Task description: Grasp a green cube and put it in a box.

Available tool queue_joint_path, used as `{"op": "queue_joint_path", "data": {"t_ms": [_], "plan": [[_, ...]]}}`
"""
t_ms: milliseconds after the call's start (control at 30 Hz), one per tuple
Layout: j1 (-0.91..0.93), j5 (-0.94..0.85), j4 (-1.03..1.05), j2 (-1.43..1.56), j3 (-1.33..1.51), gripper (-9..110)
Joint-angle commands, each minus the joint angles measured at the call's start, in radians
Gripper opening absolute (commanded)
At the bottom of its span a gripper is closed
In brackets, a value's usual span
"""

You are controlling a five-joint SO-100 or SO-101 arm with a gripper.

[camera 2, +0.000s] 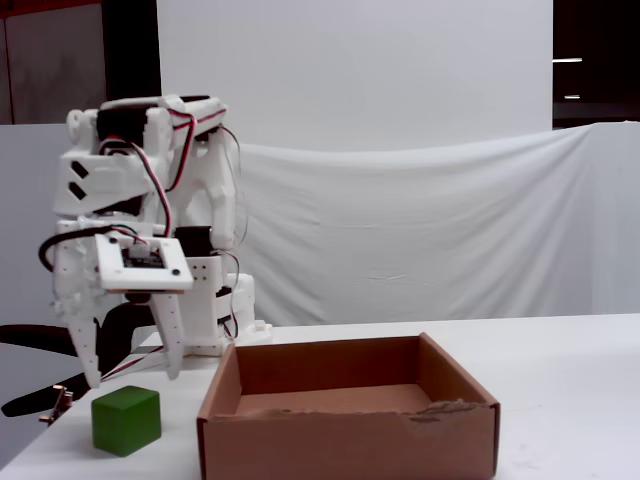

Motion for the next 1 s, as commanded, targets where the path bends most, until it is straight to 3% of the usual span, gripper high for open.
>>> {"op": "queue_joint_path", "data": {"t_ms": [0,967], "plan": [[-0.014,-0.048,0.026,-0.009,-0.071,26],[0.017,-0.261,0.012,-0.16,-0.189,31]]}}
